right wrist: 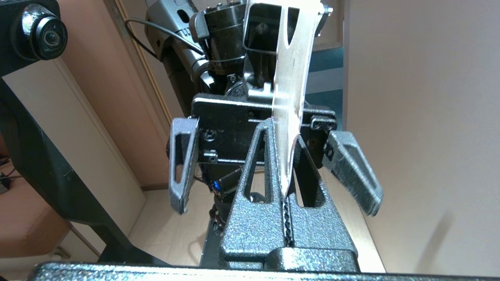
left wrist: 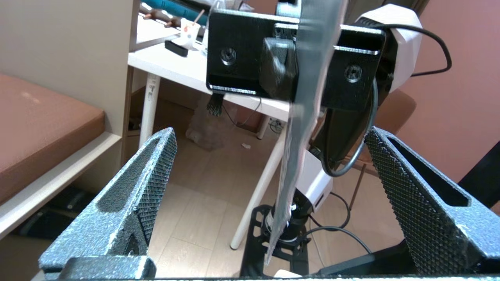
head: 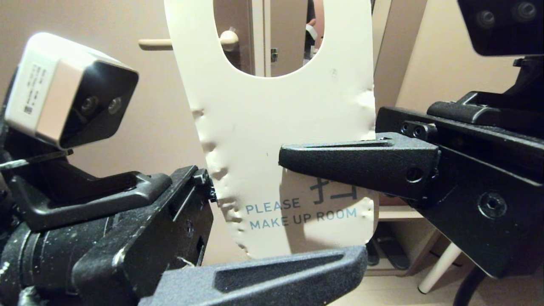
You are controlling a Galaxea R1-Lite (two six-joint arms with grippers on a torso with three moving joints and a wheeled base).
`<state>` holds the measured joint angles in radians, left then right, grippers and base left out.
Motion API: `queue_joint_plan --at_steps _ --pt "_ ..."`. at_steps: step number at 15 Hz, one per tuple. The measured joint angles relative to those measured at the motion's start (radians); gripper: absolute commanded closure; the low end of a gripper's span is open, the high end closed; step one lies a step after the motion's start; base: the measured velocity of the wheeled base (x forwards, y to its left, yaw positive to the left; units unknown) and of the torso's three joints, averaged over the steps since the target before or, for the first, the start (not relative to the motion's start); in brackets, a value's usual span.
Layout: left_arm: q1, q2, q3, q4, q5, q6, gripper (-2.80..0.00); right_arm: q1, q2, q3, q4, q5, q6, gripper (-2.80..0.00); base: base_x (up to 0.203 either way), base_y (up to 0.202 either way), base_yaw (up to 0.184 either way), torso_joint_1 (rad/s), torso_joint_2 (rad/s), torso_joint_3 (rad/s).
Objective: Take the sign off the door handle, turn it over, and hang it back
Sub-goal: Hand it to the other hand
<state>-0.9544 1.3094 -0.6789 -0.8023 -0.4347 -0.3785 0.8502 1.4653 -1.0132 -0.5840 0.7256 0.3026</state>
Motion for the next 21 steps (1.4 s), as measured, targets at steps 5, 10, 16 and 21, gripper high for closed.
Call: queue_joint_plan --at_steps 5,10,16,21 --pt "-0.010 -0.001 0.011 0.000 0.000 0.000 -2.80 0.018 0.005 -0.003 0.000 -0.001 0.000 0.00 0.000 0.000 0.000 0.000 0.00 0.000" --pt "-0.011 0.000 0.010 -0.001 0.000 0.001 -2.80 0.041 0.015 -0.001 0.000 -0.011 -0.001 0.00 0.000 0.000 0.000 0.000 0.00 0.000" --pt "-0.011 -0.001 0.013 -0.001 -0.001 0.001 0.00 0.042 0.026 -0.002 0.000 -0.013 -0.001 0.00 0.000 0.000 0.000 0.000 0.00 0.000" --pt "-0.015 -0.003 0.013 -0.001 -0.001 -0.013 0.00 0.042 0.030 -0.004 0.000 -0.015 0.000 0.00 0.000 0.000 0.000 0.000 0.00 0.000"
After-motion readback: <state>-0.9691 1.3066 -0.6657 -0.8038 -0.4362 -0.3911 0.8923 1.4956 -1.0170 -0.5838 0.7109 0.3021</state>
